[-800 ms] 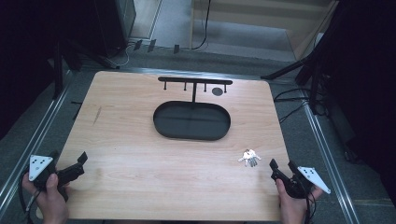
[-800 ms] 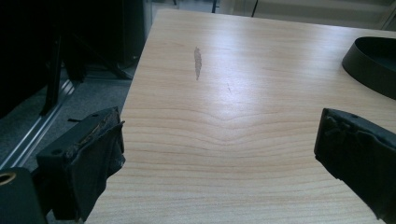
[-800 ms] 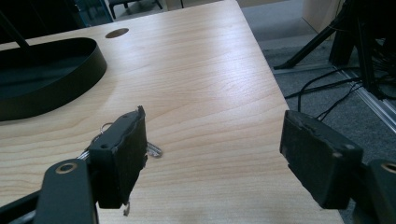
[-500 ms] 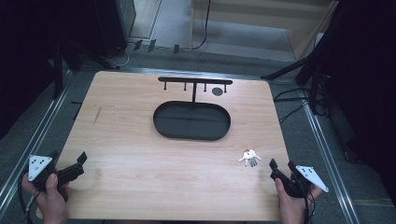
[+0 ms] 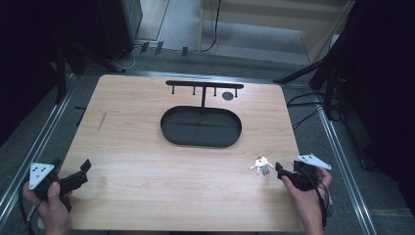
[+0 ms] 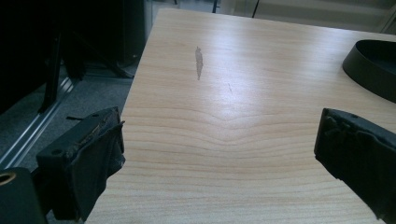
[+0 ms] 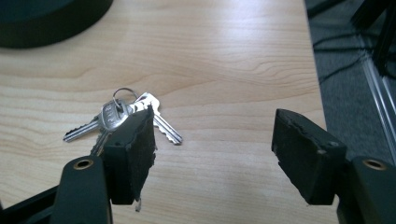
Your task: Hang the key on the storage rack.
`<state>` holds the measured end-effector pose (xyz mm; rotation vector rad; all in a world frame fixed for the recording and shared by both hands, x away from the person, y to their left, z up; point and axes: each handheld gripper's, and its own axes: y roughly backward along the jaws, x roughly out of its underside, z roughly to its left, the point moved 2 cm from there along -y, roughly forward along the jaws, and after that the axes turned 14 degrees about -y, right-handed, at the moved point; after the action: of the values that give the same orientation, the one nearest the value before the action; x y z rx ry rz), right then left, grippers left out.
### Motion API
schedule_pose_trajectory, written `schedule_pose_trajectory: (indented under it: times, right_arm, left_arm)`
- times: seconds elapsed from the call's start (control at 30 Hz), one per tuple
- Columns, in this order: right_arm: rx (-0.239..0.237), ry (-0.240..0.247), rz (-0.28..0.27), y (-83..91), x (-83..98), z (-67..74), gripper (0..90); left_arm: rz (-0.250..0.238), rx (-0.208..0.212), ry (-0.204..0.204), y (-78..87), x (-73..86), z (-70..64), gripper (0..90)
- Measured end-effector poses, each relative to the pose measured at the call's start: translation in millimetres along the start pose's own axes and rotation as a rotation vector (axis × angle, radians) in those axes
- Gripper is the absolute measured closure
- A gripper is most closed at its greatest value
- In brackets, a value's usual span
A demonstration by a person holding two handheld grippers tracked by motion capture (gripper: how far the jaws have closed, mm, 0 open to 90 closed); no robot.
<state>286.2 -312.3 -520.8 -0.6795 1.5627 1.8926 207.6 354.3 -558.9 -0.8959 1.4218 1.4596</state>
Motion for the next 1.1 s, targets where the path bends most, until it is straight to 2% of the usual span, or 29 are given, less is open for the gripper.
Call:
schedule_pose_trajectory:
  times: [0.07, 0.1, 0.13, 0.17, 0.2, 0.23, 0.27, 0.3, 0.33, 0.37, 0.4, 0.43, 0.47, 0.5, 0.57, 0.63, 0.73, 0.83, 0.93, 0.97, 1.03, 1.07, 1.1]
  right_arm:
    - [0.002, 0.038, 0.056, -1.2, -10.1, 6.7, 30.1]
    - [0.015, 0.066, 0.118, -4.0, -17.6, 11.5, 30.1]
    - [0.015, 0.066, 0.118, -4.0, -17.6, 11.5, 30.1]
    - [0.018, 0.073, 0.142, -5.7, -20.1, 12.8, 30.1]
    - [0.035, 0.092, 0.200, -10.5, -25.6, 15.9, 30.2]
    - [0.035, 0.092, 0.200, -10.5, -25.6, 15.9, 30.2]
    - [0.054, 0.104, 0.246, -15.7, -30.6, 18.2, 30.2]
    - [0.057, 0.108, 0.276, -18.3, -32.8, 19.6, 30.3]
    - [0.057, 0.108, 0.276, -18.3, -32.8, 19.6, 30.3]
    - [0.053, 0.120, 0.341, -24.3, -36.8, 23.4, 30.7]
    - [0.053, 0.120, 0.341, -24.3, -36.8, 23.4, 30.7]
    - [0.050, 0.138, 0.401, -30.1, -38.0, 27.5, 30.9]
    - [0.050, 0.138, 0.401, -30.1, -38.0, 27.5, 30.9]
    - [0.074, 0.196, 0.449, -36.4, -37.2, 31.9, 29.8]
    - [0.065, 0.223, 0.493, -40.9, -36.4, 35.7, 27.9]
    - [0.046, 0.239, 0.527, -45.2, -36.2, 39.8, 26.6]
    - [0.042, 0.257, 0.559, -50.3, -35.6, 44.3, 24.8]
    - [0.051, 0.286, 0.575, -55.1, -32.6, 44.9, 25.6]
    - [0.042, 0.287, 0.587, -56.9, -30.7, 44.7, 25.3]
    - [0.029, 0.280, 0.584, -57.3, -30.8, 44.4, 27.9]
    - [-0.002, 0.271, 0.574, -56.5, -30.8, 44.9, 42.7]
    - [-0.009, 0.289, 0.561, -55.3, -31.3, 45.4, 54.6]
    - [-0.004, 0.280, 0.560, -54.6, -34.1, 44.1, 74.2]
  left_arm:
    - [0.002, 0.001, -0.001, 0.2, 0.1, 0.5, 1.7]
    - [0.001, 0.001, 0.001, 0.2, 0.1, 0.6, 1.7]
    - [0.001, 0.001, 0.001, 0.2, 0.1, 0.6, 1.7]
    - [0.002, 0.001, 0.001, 0.2, 0.1, 0.7, 1.7]
    - [0.003, 0.002, 0.001, 0.1, 0.2, 0.8, 1.7]
    - [0.003, 0.002, 0.001, 0.1, 0.2, 0.8, 1.7]
    - [0.002, 0.002, 0.003, 0.1, 0.2, 0.8, 1.7]
    - [0.004, 0.004, 0.002, 0.1, 0.2, 1.2, 1.7]
    - [0.004, 0.004, 0.002, 0.1, 0.2, 1.2, 1.7]
    - [0.001, 0.007, 0.006, 0.0, 0.2, 1.1, 1.7]
    - [0.000, 0.009, 0.007, -0.1, 0.2, 1.1, 1.7]
    - [0.002, 0.009, 0.003, -0.1, 0.1, 1.0, 1.7]
    - [0.002, 0.009, 0.003, -0.1, 0.1, 1.0, 1.7]
    - [0.001, 0.007, 0.005, 0.0, 0.1, 1.0, 1.7]
    - [-0.001, 0.008, 0.007, -0.1, 0.2, 1.1, 1.7]
    - [0.000, 0.008, 0.006, -0.1, 0.1, 1.1, 1.7]
    - [0.001, 0.009, 0.004, -0.1, 0.1, 1.0, 1.7]
    - [0.003, 0.010, 0.005, -0.1, 0.1, 1.1, 1.7]
    - [0.002, 0.010, 0.005, -0.2, 0.1, 1.1, 1.7]
    - [0.002, 0.010, 0.005, -0.3, 0.1, 1.1, 1.7]
    - [0.003, 0.010, 0.007, -0.3, 0.1, 1.0, 1.7]
    - [0.004, 0.010, 0.006, -0.4, 0.1, 1.1, 1.7]
    - [0.003, 0.010, 0.007, -0.3, 0.1, 1.0, 1.7]
